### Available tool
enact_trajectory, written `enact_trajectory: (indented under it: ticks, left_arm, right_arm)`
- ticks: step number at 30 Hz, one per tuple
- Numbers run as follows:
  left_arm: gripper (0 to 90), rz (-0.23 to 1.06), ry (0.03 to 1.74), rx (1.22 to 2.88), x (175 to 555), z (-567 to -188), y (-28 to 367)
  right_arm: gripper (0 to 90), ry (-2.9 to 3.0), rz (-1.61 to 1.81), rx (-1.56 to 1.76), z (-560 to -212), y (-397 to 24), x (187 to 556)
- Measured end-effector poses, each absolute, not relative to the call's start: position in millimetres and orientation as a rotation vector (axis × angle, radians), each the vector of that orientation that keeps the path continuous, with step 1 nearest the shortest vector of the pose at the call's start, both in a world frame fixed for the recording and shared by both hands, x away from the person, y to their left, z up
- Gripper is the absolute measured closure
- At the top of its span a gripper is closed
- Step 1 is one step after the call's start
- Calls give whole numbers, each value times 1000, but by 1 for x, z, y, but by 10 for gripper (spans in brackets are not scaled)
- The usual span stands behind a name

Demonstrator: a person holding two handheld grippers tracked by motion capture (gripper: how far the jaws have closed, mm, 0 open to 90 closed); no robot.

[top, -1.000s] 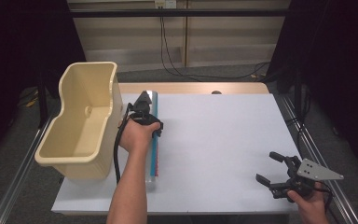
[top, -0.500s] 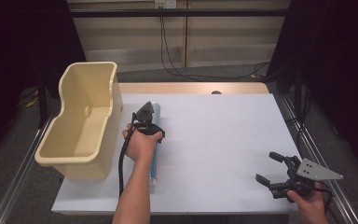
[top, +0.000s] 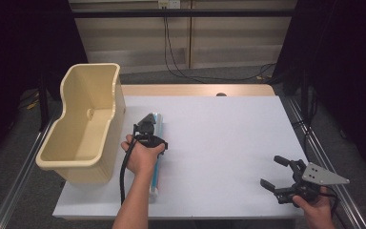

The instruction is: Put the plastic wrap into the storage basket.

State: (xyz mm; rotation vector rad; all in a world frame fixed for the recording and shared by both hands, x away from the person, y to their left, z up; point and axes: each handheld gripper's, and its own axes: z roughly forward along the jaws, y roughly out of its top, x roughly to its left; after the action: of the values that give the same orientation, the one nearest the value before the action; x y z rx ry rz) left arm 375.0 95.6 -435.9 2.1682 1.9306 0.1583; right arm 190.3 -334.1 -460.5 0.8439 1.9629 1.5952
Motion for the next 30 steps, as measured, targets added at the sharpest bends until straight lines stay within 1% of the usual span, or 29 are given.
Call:
enact_trajectory:
  ticks: [1, 4, 5, 7, 8, 9, 10, 11, 13, 18, 22, 23, 27, 29, 30]
  left_arm:
    - [221, 155, 1917, 2172, 372, -434, 96]
    - [153, 135, 1888, 2210, 364, -436, 95]
    - [173, 158, 1899, 2213, 361, -441, 93]
    - [188, 150, 1901, 2226, 359, -445, 93]
    - [226, 170, 1898, 2232, 358, -447, 93]
    - [310, 177, 1927, 2191, 358, -449, 97]
    - [315, 177, 1927, 2191, 358, -449, 97]
    - [318, 133, 1945, 2158, 359, -448, 102]
    - [321, 129, 1953, 2140, 359, -448, 103]
    - [322, 94, 1967, 2160, 363, -443, 103]
    - [323, 97, 1972, 2142, 368, -420, 104]
    - [323, 79, 1972, 2149, 369, -415, 106]
    - [323, 82, 1966, 2144, 371, -401, 106]
    - [323, 42, 1963, 2127, 372, -384, 108]
    - [323, 42, 1963, 2127, 372, -384, 108]
  right_arm:
    - [41, 1964, 1596, 843, -461, -334, 190]
    - [41, 1973, 1592, 834, -460, -332, 190]
    - [41, 1975, 1589, 825, -460, -330, 190]
    - [41, 1976, 1588, 824, -459, -330, 190]
    - [41, 1975, 1591, 822, -459, -329, 190]
    - [41, 1975, 1586, 819, -458, -329, 189]
    - [41, 1975, 1586, 819, -458, -329, 189]
    - [41, 1978, 1588, 819, -459, -329, 189]
    - [41, 1980, 1585, 824, -459, -330, 190]
    - [41, 1974, 1588, 834, -460, -332, 190]
    - [41, 1971, 1590, 829, -460, -332, 191]
    - [41, 1970, 1592, 830, -460, -332, 191]
    - [41, 1967, 1591, 832, -459, -333, 190]
    - [41, 1964, 1596, 834, -459, -333, 190]
    - [41, 1964, 1596, 834, -459, -333, 190]
